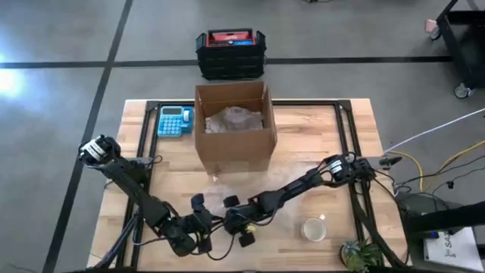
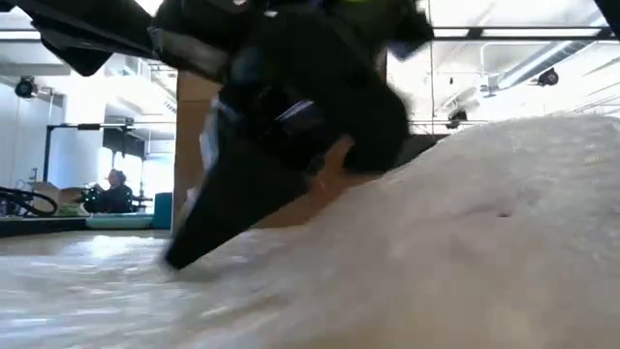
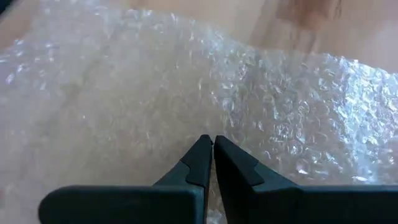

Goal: Wrap mug
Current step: Prepare the transparent bubble wrap to wrap the gray mug

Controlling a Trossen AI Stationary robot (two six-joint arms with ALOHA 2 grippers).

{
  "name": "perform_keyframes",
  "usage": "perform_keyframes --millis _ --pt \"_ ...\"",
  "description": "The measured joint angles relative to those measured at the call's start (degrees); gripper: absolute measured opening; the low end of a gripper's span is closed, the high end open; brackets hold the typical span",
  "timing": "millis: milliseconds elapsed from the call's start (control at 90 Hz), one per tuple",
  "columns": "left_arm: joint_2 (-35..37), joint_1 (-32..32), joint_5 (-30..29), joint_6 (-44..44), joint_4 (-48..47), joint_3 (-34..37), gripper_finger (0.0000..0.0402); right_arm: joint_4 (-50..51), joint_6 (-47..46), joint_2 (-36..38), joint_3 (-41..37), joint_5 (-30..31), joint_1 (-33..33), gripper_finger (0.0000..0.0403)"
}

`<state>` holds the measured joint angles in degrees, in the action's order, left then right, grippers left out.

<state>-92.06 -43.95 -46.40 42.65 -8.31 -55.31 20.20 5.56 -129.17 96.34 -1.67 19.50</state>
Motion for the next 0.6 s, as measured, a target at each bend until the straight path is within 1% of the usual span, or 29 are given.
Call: perform_keyframes --millis 67,133,244,289,356,511,544,600 --pt "0.25 0.28 -1.82 0.26 1.52 -0.04 0.0020 9.95 0.38 2.53 1.89 0.38 -0.07 0.0008" --pt "0.28 0.53 -3.46 -0.02 2.99 -0.06 0.0020 18.11 0.00 7.04 3.01 0.92 0.05 0.0008" --pt "-0.64 1.80 -2.89 0.88 3.60 -0.04 0.0020 24.14 -2.07 13.18 2.80 1.82 0.72 0.0008" --pt "-1.57 2.61 -1.24 1.75 3.62 -0.04 0.0020 25.34 -2.71 14.37 2.01 2.27 0.99 0.0008" --pt "-3.73 4.26 3.01 3.19 3.63 -0.04 0.0020 26.12 -3.13 16.34 0.48 2.98 1.43 0.0008" --pt "-9.69 8.20 12.68 5.35 4.75 -0.12 0.0020 27.07 -6.28 24.47 -2.73 7.05 1.96 0.0008" --pt "-10.82 8.80 15.17 5.86 4.71 -0.15 0.0020 27.11 -7.32 25.58 -4.06 8.45 2.13 0.0008" --pt "-12.47 9.75 19.43 7.17 4.67 -0.15 0.0020 27.56 -9.96 26.36 -6.09 13.12 2.23 0.0008"
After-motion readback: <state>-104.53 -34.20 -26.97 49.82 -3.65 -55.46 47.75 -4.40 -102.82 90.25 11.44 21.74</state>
